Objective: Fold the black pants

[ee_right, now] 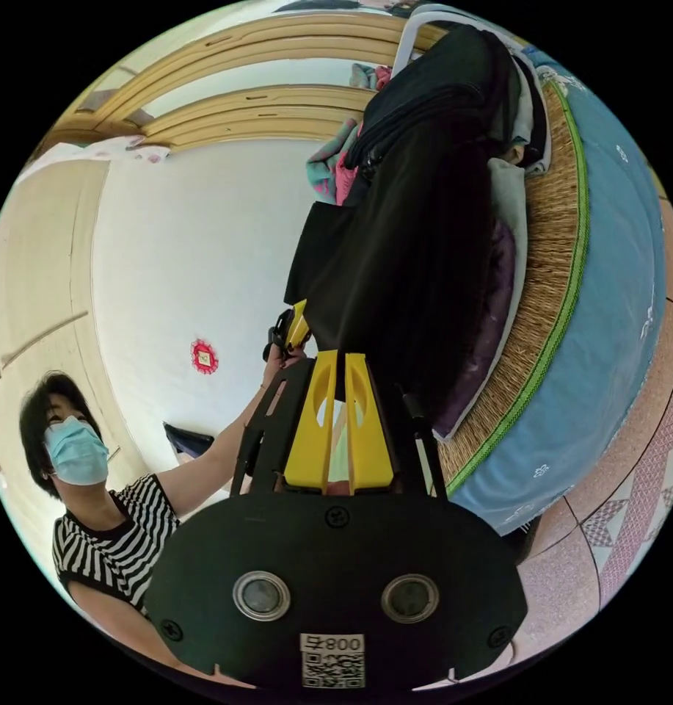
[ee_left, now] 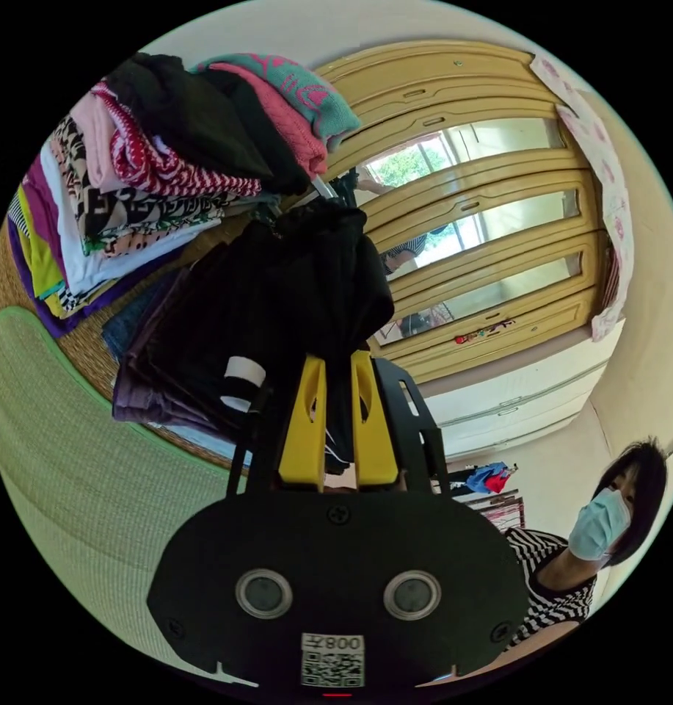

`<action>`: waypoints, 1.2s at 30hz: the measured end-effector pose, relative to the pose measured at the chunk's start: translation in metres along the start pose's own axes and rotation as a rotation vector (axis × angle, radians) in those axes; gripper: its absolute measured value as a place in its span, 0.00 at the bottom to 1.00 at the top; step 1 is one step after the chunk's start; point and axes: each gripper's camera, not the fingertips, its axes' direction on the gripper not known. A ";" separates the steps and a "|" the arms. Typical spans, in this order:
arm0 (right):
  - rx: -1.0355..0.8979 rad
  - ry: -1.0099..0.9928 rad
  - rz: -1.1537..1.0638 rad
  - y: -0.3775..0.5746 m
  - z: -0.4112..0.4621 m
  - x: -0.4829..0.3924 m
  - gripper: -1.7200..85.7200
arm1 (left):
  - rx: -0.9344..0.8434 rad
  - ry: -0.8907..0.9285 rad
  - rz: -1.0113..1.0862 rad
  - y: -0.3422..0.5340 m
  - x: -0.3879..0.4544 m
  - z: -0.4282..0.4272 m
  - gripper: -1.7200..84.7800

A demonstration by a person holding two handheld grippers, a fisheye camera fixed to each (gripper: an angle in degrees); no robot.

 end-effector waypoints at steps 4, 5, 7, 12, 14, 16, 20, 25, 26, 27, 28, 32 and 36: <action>0.016 0.020 0.000 0.001 -0.005 -0.009 0.04 | 0.012 -0.029 0.042 0.001 0.009 -0.001 0.10; 0.031 0.037 0.004 0.004 -0.009 -0.012 0.03 | 0.022 -0.045 0.037 0.004 0.010 -0.002 0.09; 0.057 0.069 0.021 0.011 -0.017 -0.016 0.03 | 0.069 -0.070 0.032 0.011 0.014 -0.009 0.09; 0.186 0.207 -0.055 0.013 -0.035 -0.060 0.02 | 0.190 -0.162 0.118 0.022 0.040 -0.026 0.05; 0.154 0.223 -0.193 -0.010 -0.011 -0.099 0.02 | 0.217 -0.178 0.194 0.017 0.061 -0.023 0.03; 0.067 0.261 -0.313 -0.035 0.026 -0.132 0.02 | 0.186 -0.229 0.252 0.010 0.075 -0.013 0.03; -0.074 0.402 -0.523 -0.093 0.130 -0.193 0.02 | 0.131 -0.444 0.299 -0.002 0.089 0.014 0.02; -0.177 0.514 -0.502 -0.136 0.225 -0.203 0.02 | 0.103 -0.529 0.203 0.005 0.060 0.023 0.02; -0.216 0.533 -0.488 -0.139 0.245 -0.198 0.02 | 0.120 -0.496 0.182 0.009 0.052 0.021 0.02; -0.231 0.553 -0.483 -0.139 0.253 -0.195 0.02 | 0.128 -0.489 0.182 0.011 0.049 0.020 0.02; -0.257 0.582 -0.491 -0.138 0.269 -0.190 0.02 | 0.137 -0.494 0.180 0.015 0.044 0.019 0.02; -0.279 0.566 -0.477 -0.140 0.299 -0.191 0.02 | 0.170 -0.522 0.178 0.023 0.030 0.014 0.02; -0.318 0.639 -0.508 -0.142 0.326 -0.199 0.02 | 0.205 -0.510 0.149 0.029 0.016 0.009 0.02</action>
